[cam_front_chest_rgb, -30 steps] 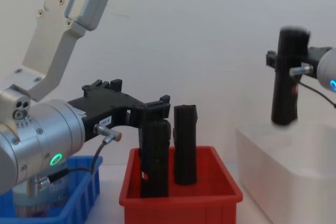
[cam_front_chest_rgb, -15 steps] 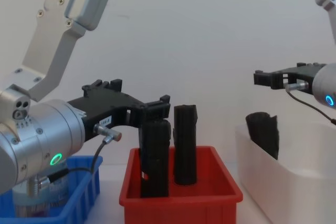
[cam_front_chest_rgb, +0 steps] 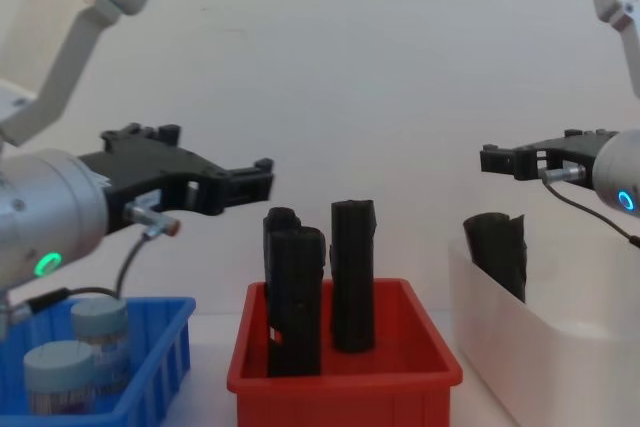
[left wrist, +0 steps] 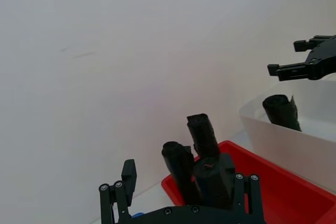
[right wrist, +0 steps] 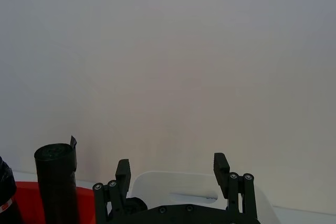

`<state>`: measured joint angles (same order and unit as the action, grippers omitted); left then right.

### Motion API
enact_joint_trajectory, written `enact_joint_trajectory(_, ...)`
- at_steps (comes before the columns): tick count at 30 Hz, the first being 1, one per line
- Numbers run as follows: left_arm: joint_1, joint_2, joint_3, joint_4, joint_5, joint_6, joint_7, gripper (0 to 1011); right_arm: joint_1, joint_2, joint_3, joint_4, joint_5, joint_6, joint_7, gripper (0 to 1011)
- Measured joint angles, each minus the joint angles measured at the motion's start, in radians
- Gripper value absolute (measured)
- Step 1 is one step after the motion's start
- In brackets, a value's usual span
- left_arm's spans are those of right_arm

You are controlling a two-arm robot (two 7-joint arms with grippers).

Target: Pick the cotton swabs from the blue box and place them into the white box.

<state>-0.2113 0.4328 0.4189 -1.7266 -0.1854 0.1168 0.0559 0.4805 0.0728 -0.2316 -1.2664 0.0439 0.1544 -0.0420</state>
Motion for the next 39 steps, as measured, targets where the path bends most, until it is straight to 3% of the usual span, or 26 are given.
enact_joint_trajectory(8, 0.038, 0.054, -0.035, -0.075, -0.018, 0.097, 0.062, 1004, 0.0, -0.001, -0.001, 0.002, 0.0, 0.002, 0.001, 1002)
enact_joint_trajectory(18, 0.097, 0.121, -0.084, -0.131, -0.116, 0.206, 0.093, 1004, 0.0, -0.001, -0.001, 0.003, -0.001, 0.003, 0.001, 1002)
enact_joint_trajectory(26, 0.129, 0.155, -0.113, -0.119, -0.189, 0.221, 0.077, 1004, 0.0, -0.001, -0.001, 0.004, -0.001, 0.003, 0.001, 1002)
enact_joint_trajectory(39, 0.125, 0.182, -0.145, -0.042, -0.232, 0.213, -0.02, 1004, 0.0, -0.001, -0.001, 0.004, 0.0, 0.003, 0.001, 1002)
